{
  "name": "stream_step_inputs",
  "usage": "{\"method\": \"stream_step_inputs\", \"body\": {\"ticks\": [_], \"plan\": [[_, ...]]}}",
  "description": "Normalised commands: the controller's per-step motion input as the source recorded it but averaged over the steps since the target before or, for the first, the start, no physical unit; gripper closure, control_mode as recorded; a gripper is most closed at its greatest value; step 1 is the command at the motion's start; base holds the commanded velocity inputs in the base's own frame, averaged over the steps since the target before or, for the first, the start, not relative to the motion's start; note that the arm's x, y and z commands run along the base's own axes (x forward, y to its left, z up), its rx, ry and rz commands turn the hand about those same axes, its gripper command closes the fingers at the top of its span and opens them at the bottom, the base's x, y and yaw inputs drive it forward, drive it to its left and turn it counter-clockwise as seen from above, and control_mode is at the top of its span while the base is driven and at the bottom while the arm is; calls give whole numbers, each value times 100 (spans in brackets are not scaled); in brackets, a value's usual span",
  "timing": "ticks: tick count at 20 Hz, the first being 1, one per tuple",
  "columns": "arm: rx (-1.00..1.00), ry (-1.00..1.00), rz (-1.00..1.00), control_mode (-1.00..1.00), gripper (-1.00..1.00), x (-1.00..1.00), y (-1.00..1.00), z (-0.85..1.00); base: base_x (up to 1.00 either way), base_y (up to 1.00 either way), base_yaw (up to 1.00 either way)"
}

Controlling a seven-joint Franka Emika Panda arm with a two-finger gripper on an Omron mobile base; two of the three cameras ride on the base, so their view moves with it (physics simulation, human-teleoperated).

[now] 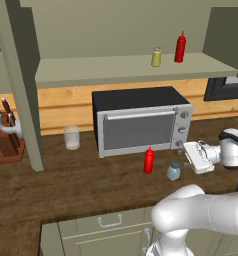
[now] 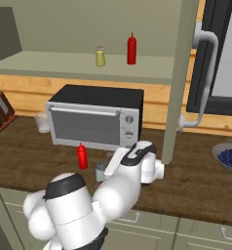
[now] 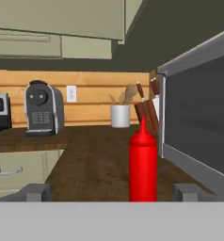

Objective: Put the shaker and condiment bottle from the counter next to their counterparts in the cabinet.

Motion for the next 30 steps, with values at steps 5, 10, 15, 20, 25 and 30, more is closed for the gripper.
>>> {"method": "stream_step_inputs", "body": {"ticks": [5,10,15,20,25,30], "plan": [[0,0,2,-100,-100,26,-1,-6,0,0,0],[0,0,0,-100,-100,10,0,-10,0,0,0],[0,0,0,-100,-100,2,0,-8,0,0,0],[-1,0,0,-100,-100,0,0,-13,0,0,0],[-2,0,0,-100,-100,0,0,-11,0,0,0],[-2,0,0,-100,-100,0,0,-5,0,0,0]]}}
